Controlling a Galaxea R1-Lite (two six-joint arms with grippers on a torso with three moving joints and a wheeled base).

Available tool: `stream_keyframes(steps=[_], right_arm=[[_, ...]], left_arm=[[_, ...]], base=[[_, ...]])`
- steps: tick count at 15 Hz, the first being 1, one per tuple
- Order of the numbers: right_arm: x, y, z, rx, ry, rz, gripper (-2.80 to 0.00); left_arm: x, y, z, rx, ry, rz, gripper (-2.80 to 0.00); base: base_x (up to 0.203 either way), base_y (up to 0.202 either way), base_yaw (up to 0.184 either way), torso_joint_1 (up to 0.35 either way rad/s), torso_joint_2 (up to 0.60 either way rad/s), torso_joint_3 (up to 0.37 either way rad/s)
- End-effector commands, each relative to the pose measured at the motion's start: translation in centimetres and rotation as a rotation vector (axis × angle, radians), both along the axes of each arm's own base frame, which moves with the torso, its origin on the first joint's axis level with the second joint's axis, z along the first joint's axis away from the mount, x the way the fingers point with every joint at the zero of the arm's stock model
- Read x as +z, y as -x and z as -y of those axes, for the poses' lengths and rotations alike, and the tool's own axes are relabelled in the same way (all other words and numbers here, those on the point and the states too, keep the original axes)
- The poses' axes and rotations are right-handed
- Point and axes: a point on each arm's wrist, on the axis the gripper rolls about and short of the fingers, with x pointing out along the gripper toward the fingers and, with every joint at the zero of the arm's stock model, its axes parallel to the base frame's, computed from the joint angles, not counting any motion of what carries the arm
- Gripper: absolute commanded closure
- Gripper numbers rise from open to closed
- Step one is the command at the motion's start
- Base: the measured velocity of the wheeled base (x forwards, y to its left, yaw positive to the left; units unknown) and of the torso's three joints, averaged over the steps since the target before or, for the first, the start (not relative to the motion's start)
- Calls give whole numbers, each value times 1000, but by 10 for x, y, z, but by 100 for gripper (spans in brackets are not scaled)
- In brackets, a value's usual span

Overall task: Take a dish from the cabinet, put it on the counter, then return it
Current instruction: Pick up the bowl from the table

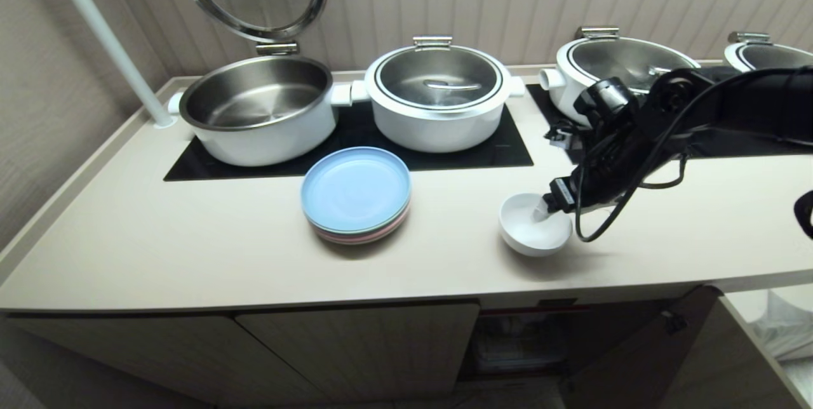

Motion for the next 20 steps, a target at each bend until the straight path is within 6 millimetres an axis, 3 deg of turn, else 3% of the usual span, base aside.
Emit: stream_keyframes(steps=[1, 20], right_arm=[[-10, -4, -4, 5, 5, -27, -280], [-27, -13, -11, 2, 9, -57, -280]], left_arm=[[0, 0, 0, 0, 0, 0, 0], [0, 0, 0, 1, 0, 0, 0]], base=[[0, 0, 0, 0, 0, 0], [0, 0, 0, 0, 0, 0]])
